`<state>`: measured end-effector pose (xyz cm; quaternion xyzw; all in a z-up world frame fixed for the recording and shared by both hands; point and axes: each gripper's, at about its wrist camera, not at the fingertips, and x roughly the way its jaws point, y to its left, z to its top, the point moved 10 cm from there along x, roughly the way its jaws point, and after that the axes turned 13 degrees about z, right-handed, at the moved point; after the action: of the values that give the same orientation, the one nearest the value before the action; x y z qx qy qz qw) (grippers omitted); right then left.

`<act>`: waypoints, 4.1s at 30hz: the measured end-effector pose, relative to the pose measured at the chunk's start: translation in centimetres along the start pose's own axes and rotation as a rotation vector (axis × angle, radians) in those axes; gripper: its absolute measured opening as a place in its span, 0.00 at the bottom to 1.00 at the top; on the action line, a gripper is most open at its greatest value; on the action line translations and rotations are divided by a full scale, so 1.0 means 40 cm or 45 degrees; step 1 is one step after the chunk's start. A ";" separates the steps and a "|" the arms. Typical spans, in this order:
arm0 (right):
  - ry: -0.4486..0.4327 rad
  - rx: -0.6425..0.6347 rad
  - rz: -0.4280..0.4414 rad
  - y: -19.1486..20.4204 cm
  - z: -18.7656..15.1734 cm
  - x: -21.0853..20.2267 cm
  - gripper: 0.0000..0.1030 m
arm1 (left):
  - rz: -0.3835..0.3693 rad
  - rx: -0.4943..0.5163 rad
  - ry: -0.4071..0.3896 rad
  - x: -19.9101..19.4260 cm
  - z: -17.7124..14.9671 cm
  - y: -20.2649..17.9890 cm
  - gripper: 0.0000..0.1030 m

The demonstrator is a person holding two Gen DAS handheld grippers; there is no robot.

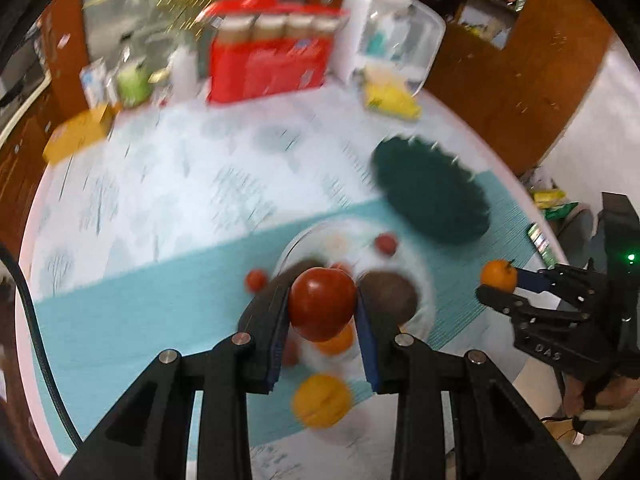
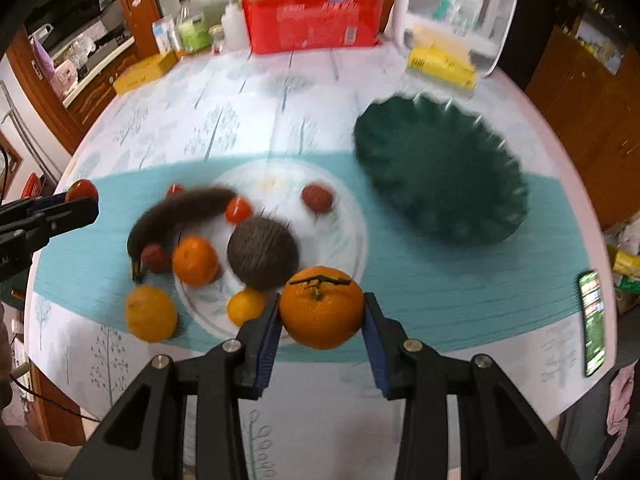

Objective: Organize fruits
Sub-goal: 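Carry both fruits to the green plate and open both tools to release, then move both tools back toward the fruit plate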

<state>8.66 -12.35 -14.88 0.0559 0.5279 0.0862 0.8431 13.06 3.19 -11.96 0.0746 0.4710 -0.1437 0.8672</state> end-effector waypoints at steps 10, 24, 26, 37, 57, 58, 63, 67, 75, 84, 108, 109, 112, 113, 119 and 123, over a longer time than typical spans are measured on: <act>-0.110 -0.049 0.014 -0.252 0.159 -0.048 0.38 | 0.030 0.004 -0.028 0.063 0.231 -0.302 0.29; 0.140 -0.193 0.043 -0.513 0.196 0.135 0.39 | 0.148 -0.112 0.258 0.466 0.238 -0.524 0.30; 0.165 -0.206 0.039 -0.525 0.201 0.162 0.39 | 0.187 -0.104 0.270 0.488 0.231 -0.523 0.30; 0.223 -0.322 -0.001 -0.486 0.183 0.235 0.56 | 0.355 -0.136 0.193 0.438 0.214 -0.456 0.79; 0.048 -0.269 0.005 -0.434 0.195 0.104 0.59 | 0.455 -0.329 0.055 0.161 0.156 -0.370 0.79; 0.039 -0.262 0.010 -0.430 0.196 0.095 0.59 | 0.464 -0.326 0.045 0.145 0.154 -0.369 0.79; -0.009 -0.250 0.055 -0.388 0.204 0.047 0.59 | 0.528 -0.332 -0.028 0.036 0.141 -0.341 0.79; -0.035 -0.263 0.110 -0.336 0.206 0.015 0.59 | 0.579 -0.356 -0.067 -0.036 0.133 -0.304 0.79; -0.118 -0.325 0.199 -0.222 0.201 -0.059 0.59 | 0.623 -0.385 -0.122 -0.142 0.111 -0.236 0.80; -0.210 -0.276 0.188 -0.172 0.178 -0.124 0.59 | 0.560 -0.419 -0.143 -0.190 0.052 -0.131 0.80; -0.124 -0.090 0.025 0.039 -0.009 -0.054 0.59 | 0.331 -0.251 0.035 -0.051 -0.190 0.201 0.80; -0.115 -0.085 0.025 0.041 -0.014 -0.047 0.59 | 0.301 -0.235 0.049 -0.038 -0.198 0.189 0.80; -0.095 -0.087 0.024 0.049 -0.024 -0.029 0.59 | 0.211 -0.184 0.087 -0.006 -0.222 0.140 0.80; -0.090 -0.088 0.029 0.052 -0.024 -0.020 0.59 | 0.183 -0.157 0.102 0.007 -0.231 0.121 0.80; -0.069 -0.057 0.131 0.064 0.009 0.039 0.59 | 0.121 -0.069 0.177 0.081 -0.273 0.054 0.80; -0.036 -0.085 0.177 0.069 0.036 0.098 0.59 | 0.096 -0.092 0.241 0.127 -0.298 0.043 0.80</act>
<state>11.38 -8.85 -17.18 0.0655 0.5078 0.1612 0.8438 6.76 7.05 -22.73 0.0742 0.5525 -0.0865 0.8257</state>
